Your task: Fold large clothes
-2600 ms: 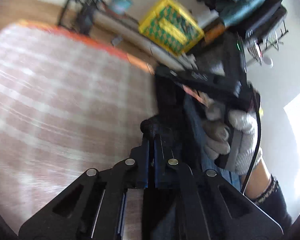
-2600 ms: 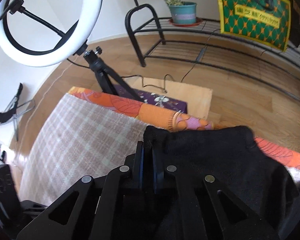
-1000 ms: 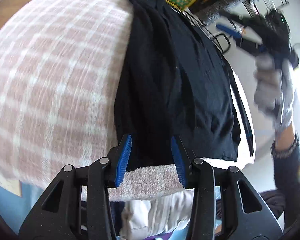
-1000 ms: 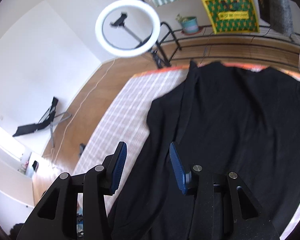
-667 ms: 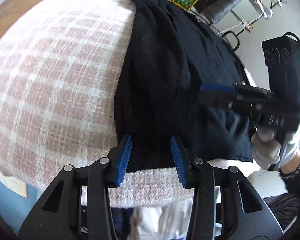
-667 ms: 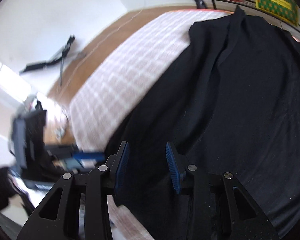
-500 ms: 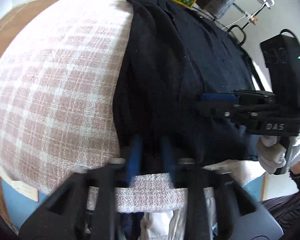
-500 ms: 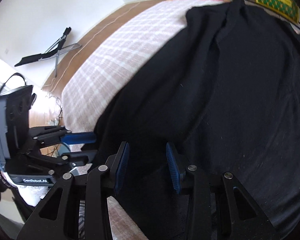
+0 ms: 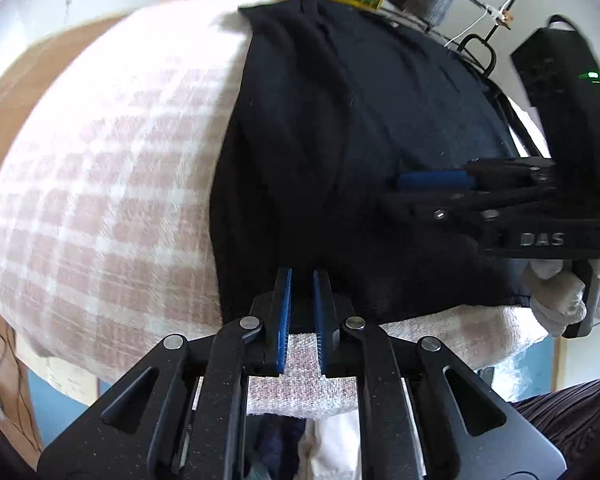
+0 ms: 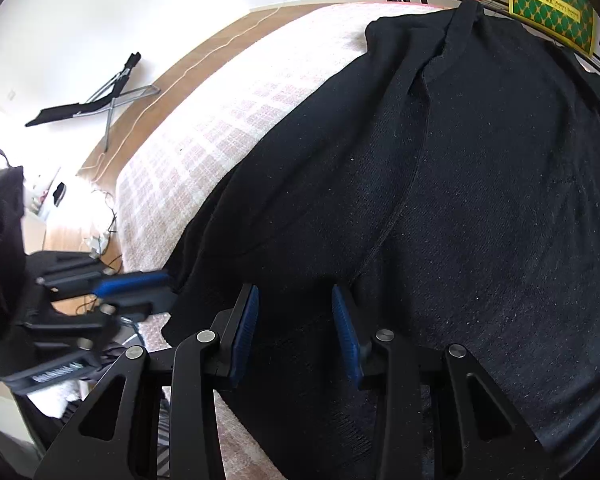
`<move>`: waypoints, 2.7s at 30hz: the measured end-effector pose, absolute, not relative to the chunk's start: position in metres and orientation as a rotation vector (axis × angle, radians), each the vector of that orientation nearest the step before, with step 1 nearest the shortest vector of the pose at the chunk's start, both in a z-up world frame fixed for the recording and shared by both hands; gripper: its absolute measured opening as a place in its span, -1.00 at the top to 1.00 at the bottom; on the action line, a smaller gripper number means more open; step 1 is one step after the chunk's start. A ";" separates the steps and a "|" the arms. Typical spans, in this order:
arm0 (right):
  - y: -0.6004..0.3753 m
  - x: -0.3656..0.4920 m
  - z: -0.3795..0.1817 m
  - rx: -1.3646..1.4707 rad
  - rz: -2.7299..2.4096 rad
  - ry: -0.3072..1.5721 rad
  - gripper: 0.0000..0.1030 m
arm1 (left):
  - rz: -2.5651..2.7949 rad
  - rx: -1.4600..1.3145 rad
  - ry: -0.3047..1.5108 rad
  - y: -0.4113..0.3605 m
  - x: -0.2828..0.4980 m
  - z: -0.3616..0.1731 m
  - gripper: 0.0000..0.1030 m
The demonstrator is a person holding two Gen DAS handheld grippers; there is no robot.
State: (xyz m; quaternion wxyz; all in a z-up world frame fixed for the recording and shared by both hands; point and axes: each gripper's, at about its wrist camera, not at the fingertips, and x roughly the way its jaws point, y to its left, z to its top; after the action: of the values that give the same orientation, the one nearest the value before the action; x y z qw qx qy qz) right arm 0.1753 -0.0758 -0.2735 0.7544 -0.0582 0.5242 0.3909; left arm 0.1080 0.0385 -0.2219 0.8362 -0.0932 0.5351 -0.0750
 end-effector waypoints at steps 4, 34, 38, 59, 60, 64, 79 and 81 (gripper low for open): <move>-0.076 0.173 -0.275 -0.130 0.855 1.139 0.29 | -0.154 -0.204 1.134 0.040 0.111 -0.223 0.72; -0.077 0.193 -0.257 -0.064 0.858 1.174 0.27 | -0.077 -0.356 0.978 0.081 0.083 -0.204 -0.32; -0.076 0.221 -0.227 -0.007 0.826 1.114 0.21 | -0.105 -0.410 1.006 0.084 0.100 -0.213 -0.32; 0.040 0.394 -0.206 -0.048 0.515 1.070 -0.15 | -0.257 -0.736 1.048 0.101 0.102 -0.232 0.86; 0.047 0.403 -0.210 -0.067 0.488 1.069 -0.15 | -0.267 -0.743 1.041 0.101 0.101 -0.229 0.86; 0.063 0.429 -0.227 -0.102 0.424 1.077 -0.15 | -0.295 -0.755 1.025 0.100 0.100 -0.221 0.86; 0.085 0.456 -0.268 -0.352 0.323 1.050 0.43 | -0.296 -0.698 1.044 0.068 0.113 -0.219 0.87; 0.081 0.457 -0.266 -0.362 0.300 1.040 0.75 | -0.288 -0.693 1.045 0.063 0.114 -0.219 0.87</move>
State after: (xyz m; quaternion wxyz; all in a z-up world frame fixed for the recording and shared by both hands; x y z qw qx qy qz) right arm 0.4566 0.0815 -0.2664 0.8415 -0.1714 0.4923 0.1421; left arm 0.1143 0.0633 -0.2189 0.8003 -0.3231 0.4870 -0.1342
